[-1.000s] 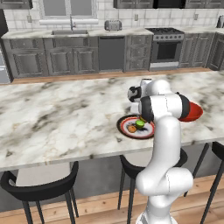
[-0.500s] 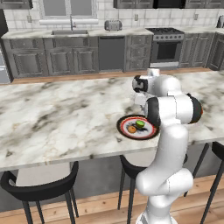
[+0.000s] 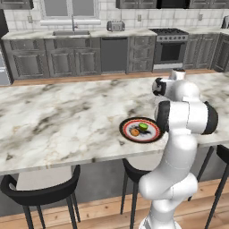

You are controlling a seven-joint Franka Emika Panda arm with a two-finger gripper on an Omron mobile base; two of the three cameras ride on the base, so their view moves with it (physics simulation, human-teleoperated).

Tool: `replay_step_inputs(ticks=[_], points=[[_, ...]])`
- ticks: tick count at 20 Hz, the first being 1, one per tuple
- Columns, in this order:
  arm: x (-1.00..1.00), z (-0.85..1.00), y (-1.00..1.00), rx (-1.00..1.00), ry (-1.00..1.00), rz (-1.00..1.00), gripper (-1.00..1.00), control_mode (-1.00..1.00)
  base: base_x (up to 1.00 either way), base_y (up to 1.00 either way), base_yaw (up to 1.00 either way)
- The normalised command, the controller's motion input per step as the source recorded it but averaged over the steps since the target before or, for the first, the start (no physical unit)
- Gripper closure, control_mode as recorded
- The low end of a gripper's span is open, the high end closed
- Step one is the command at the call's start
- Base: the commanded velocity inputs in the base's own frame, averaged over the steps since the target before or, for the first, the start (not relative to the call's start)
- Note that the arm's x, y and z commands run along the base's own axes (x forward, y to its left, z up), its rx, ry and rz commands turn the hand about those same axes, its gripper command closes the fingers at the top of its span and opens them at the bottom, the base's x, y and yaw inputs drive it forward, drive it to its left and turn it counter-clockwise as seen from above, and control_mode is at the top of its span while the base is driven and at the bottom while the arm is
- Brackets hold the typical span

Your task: Take the fruits from the plate on the dining counter and place two fruits in each bowl.

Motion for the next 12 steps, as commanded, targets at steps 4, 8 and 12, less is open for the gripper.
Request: replay_step_inputs(ticks=[4, 8, 12], points=[[0.33, 0.01, -1.0, 0.0, 0.0, 0.0, 1.0, -1.0, 0.0, 0.0, 0.0], [0.54, 0.22, -0.9, 0.0, 0.03, 0.0, 1.0, -1.0, 0.0, 0.0, 0.0], [0.64, 0.08, -0.81, 0.0, 0.14, 0.0, 1.0, -1.0, 0.0, 0.0, 0.0]])
